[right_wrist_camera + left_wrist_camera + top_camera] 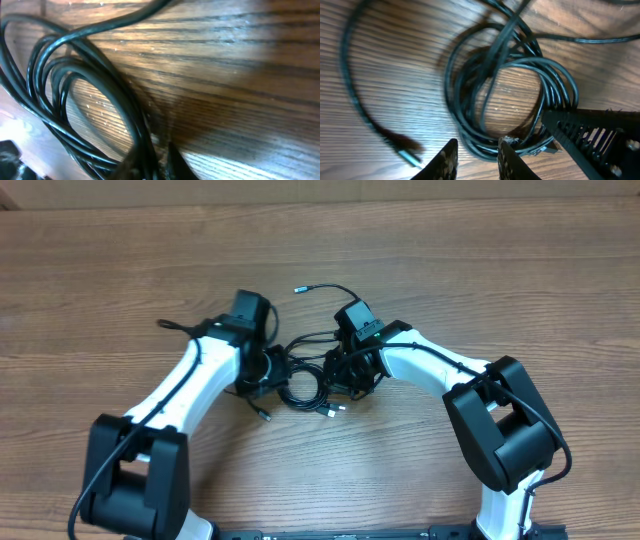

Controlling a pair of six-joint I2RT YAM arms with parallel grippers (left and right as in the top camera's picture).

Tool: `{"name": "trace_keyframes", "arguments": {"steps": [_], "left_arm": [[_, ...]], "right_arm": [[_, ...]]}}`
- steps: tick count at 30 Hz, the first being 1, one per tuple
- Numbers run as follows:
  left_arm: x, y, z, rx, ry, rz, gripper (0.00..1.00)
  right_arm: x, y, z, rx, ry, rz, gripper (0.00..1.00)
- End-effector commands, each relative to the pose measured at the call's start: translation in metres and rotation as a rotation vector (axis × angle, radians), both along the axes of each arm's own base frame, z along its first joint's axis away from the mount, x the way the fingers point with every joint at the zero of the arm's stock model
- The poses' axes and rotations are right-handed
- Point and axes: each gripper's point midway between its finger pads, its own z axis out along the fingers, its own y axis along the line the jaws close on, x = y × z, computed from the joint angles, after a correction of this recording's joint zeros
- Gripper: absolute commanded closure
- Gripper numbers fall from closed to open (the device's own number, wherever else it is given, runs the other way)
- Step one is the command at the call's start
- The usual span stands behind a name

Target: Untangle cables

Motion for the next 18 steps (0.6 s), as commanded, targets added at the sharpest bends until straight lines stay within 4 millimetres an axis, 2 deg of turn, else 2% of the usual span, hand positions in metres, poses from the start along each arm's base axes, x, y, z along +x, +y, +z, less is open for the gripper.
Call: {"name": "trace_keyframes", "arguments": {"steps": [1, 3, 5, 7, 11, 18], "left_arm": [[-0.003, -0.012, -0.013, 0.024, 0.028, -0.008, 0.73], [-0.006, -0.017, -0.02, 0.028, 0.041, -0.024, 0.75], [-0.007, -0.019, -0.027, 0.034, 0.054, -0.032, 0.84], [-0.007, -0.017, -0.034, 0.053, 0.065, -0.032, 0.86], [-0.004, -0.011, -0.043, 0.085, 0.067, -0.016, 0.87], [-0.002, -0.004, -0.043, 0.114, 0.059, -0.018, 0.85]], "right_arm": [[-0.001, -0.004, -0.008, -0.027, 0.004, -0.004, 0.82], [-0.001, -0.004, -0.008, -0.027, 0.004, -0.004, 0.81], [-0.001, -0.004, -0.008, -0.027, 0.004, -0.004, 0.81], [-0.002, -0.004, -0.008, -0.027, 0.004, -0.004, 0.81], [-0.002, -0.004, -0.008, -0.028, 0.004, -0.001, 0.81], [-0.002, -0.004, -0.008, -0.028, 0.004, -0.001, 0.81]]}}
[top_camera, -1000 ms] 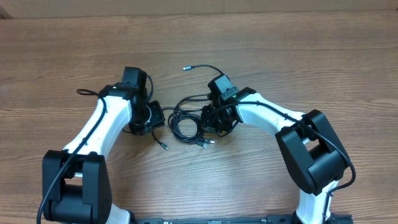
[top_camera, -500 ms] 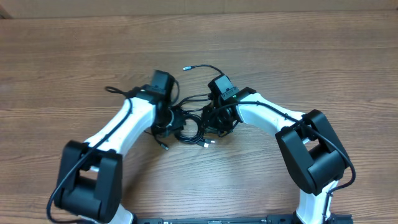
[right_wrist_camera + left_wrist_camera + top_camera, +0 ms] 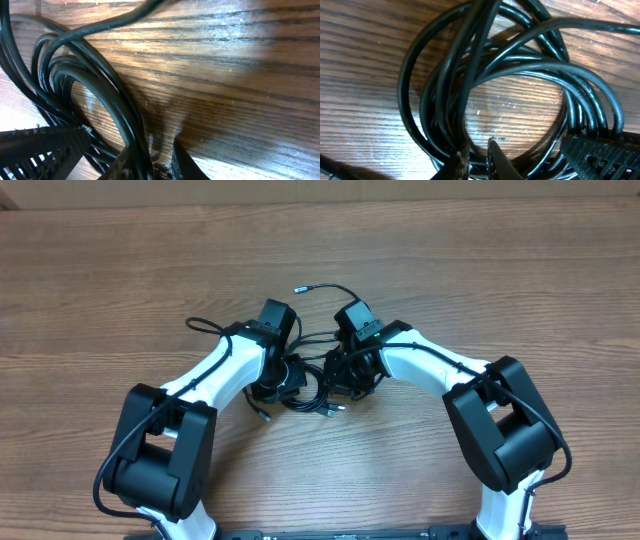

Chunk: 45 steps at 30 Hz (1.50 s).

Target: Untangle cables

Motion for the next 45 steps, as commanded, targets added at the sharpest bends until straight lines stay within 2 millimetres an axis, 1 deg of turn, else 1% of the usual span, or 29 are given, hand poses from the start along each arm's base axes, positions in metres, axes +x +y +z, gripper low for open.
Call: {"name": "trace_keyframes", "arguments": {"steps": [1, 6, 12, 19, 23, 29, 36, 41, 45], "left_arm": [[0.002, 0.012, -0.004, 0.053, 0.007, 0.005, 0.83], [0.004, 0.017, -0.001, 0.058, 0.013, 0.018, 0.78], [0.008, 0.028, 0.004, 0.061, 0.024, 0.038, 0.76], [0.011, 0.034, 0.007, 0.05, 0.03, 0.063, 0.76], [0.009, 0.03, 0.006, 0.057, 0.029, 0.046, 0.78], [0.006, 0.02, -0.001, 0.062, 0.007, 0.019, 0.79], [0.005, 0.026, -0.004, 0.103, 0.002, 0.017, 0.78], [0.003, 0.026, -0.004, 0.106, 0.013, 0.016, 0.82], [-0.001, 0.028, -0.006, 0.11, 0.024, 0.016, 0.82]], "right_arm": [[-0.001, -0.003, -0.007, -0.023, 0.001, 0.001, 0.81], [-0.001, -0.003, -0.007, -0.023, 0.001, 0.001, 0.81], [-0.001, -0.003, -0.007, -0.022, 0.001, 0.001, 0.8], [-0.001, -0.003, -0.007, -0.022, 0.001, 0.001, 0.8], [-0.001, -0.003, -0.007, -0.022, 0.001, 0.001, 0.8], [-0.001, -0.003, -0.007, -0.023, 0.001, 0.001, 0.8], [-0.001, -0.003, -0.007, -0.023, 0.001, 0.001, 0.8], [-0.001, -0.003, -0.007, -0.022, 0.001, 0.001, 0.8], [-0.001, -0.003, -0.007, -0.023, 0.001, 0.001, 0.8]]}}
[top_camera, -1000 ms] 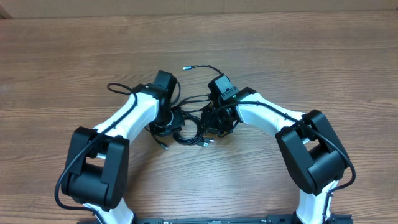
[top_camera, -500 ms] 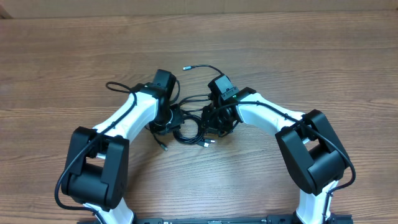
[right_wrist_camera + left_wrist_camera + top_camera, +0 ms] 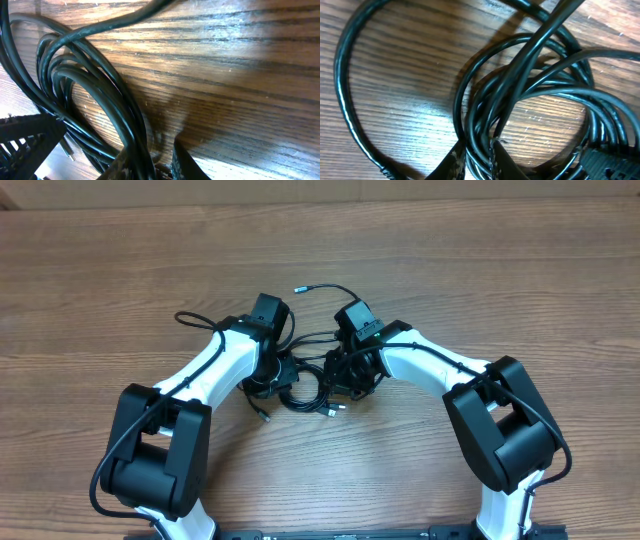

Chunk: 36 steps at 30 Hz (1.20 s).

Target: Untangle cables

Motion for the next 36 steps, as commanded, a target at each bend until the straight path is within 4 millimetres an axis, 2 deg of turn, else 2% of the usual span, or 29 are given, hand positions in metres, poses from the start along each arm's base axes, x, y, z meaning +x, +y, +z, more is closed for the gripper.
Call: {"name": "trace_keyframes", "arguments": {"steps": [1, 15, 19, 25, 29, 34, 36], "left_arm": [[-0.009, 0.0064, -0.0108, 0.036, 0.033, -0.013, 0.82], [-0.0074, 0.0059, -0.0125, 0.033, 0.023, -0.013, 0.81], [-0.0056, 0.0052, -0.0139, 0.029, 0.014, -0.012, 0.87], [-0.0083, 0.0061, -0.0199, 0.029, 0.014, 0.006, 0.87], [-0.0078, 0.0059, -0.0198, 0.028, 0.012, 0.006, 0.8], [-0.0076, 0.0058, -0.0198, 0.027, 0.011, 0.006, 0.79], [-0.0076, 0.0056, -0.0198, 0.027, 0.011, 0.005, 0.83]], "right_arm": [[-0.0013, -0.0033, -0.0071, -0.023, 0.002, 0.001, 0.8], [-0.0012, -0.0032, -0.0071, -0.023, 0.001, 0.001, 0.8], [-0.0013, -0.0033, -0.0071, -0.023, 0.002, 0.001, 0.8], [-0.0013, -0.0033, -0.0071, -0.023, 0.002, 0.001, 0.8], [-0.0013, -0.0033, -0.0071, -0.023, 0.002, 0.001, 0.8], [-0.0013, -0.0033, -0.0071, -0.023, 0.002, 0.001, 0.8], [-0.0013, -0.0033, -0.0071, -0.023, 0.001, 0.001, 0.72]]}}
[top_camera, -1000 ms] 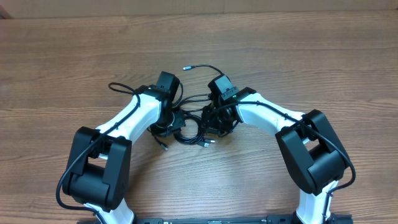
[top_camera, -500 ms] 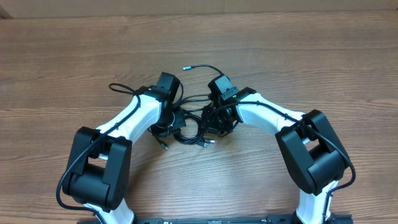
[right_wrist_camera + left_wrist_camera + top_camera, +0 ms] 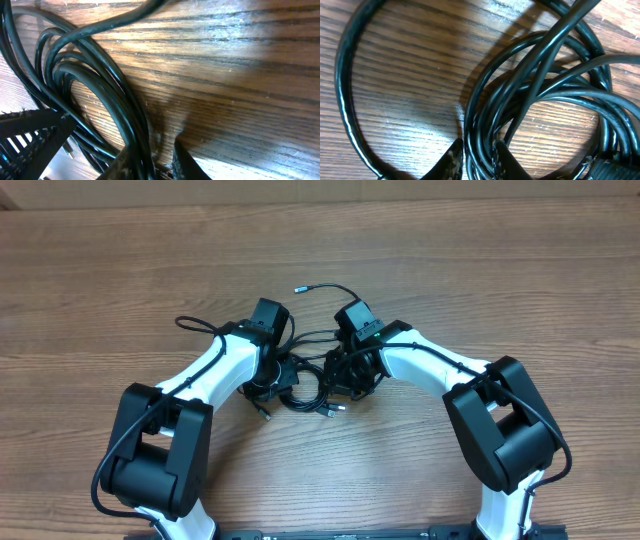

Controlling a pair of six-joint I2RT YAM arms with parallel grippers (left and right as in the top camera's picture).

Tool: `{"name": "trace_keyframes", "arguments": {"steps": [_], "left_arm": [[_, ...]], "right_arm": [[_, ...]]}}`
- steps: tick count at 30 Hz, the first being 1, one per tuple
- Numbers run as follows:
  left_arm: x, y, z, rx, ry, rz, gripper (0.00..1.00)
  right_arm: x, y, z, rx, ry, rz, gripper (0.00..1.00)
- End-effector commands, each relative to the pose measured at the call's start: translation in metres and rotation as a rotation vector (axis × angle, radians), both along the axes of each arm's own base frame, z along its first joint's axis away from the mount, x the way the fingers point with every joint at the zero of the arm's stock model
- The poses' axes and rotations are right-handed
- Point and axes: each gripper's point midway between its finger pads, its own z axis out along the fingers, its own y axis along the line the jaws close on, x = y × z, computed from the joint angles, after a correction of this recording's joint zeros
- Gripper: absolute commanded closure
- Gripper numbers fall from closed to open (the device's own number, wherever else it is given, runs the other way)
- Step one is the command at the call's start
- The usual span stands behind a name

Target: Untangle cables

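Observation:
A coil of black cables (image 3: 305, 387) lies on the wooden table between my two grippers. My left gripper (image 3: 270, 376) is at the coil's left side. In the left wrist view, several strands of the coil (image 3: 530, 95) run between the left gripper's (image 3: 477, 160) fingers, which are shut on them. My right gripper (image 3: 346, 376) is at the coil's right side. There the right gripper (image 3: 155, 160) is open: strands of the coil (image 3: 95, 75) lie against one finger, with bare wood showing before the other.
One cable end with a small connector (image 3: 298, 288) curves off behind the coil. A loose cable loop (image 3: 190, 322) trails out to the left. Two plug ends (image 3: 330, 410) stick out at the coil's front. The wooden table (image 3: 500, 270) extends all around.
Little has changed. The strands between my left fingers sit slightly lower and wider in the left wrist view. My left gripper's black finger shows larger in the right wrist view.
At first my left gripper was open beside the coil's left edge with nothing between its fingers. It was then over the coil with strands between its fingers. Later it was a little further left, still on the strands, as now. The right gripper's fingers widened slightly early on.

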Motion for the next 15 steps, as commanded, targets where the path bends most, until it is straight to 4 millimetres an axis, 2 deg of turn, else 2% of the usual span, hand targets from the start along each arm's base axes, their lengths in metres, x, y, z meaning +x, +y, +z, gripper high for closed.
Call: {"name": "trace_keyframes", "arguments": {"steps": [1, 3, 6, 11, 15], "left_arm": [[-0.0076, 0.0053, -0.0107, 0.03, 0.03, -0.001, 0.84], [-0.0075, 0.0053, -0.0107, 0.03, 0.029, -0.001, 0.87], [-0.007, 0.0051, -0.0107, 0.029, 0.027, -0.001, 0.96], [-0.0068, 0.005, -0.0107, 0.029, 0.026, -0.001, 0.96], [-0.0068, 0.005, -0.0107, 0.029, 0.026, -0.001, 0.89]], "right_arm": [[-0.0013, -0.0034, -0.0072, -0.024, -0.001, 0.004, 0.69], [-0.0013, -0.0034, -0.0072, -0.024, -0.001, 0.004, 0.64], [-0.0013, -0.0034, -0.0072, -0.024, -0.001, 0.005, 0.62], [-0.0013, -0.0034, -0.0072, -0.024, -0.001, 0.004, 0.62], [-0.0013, -0.0034, -0.0072, -0.024, -0.001, 0.004, 0.62]]}}
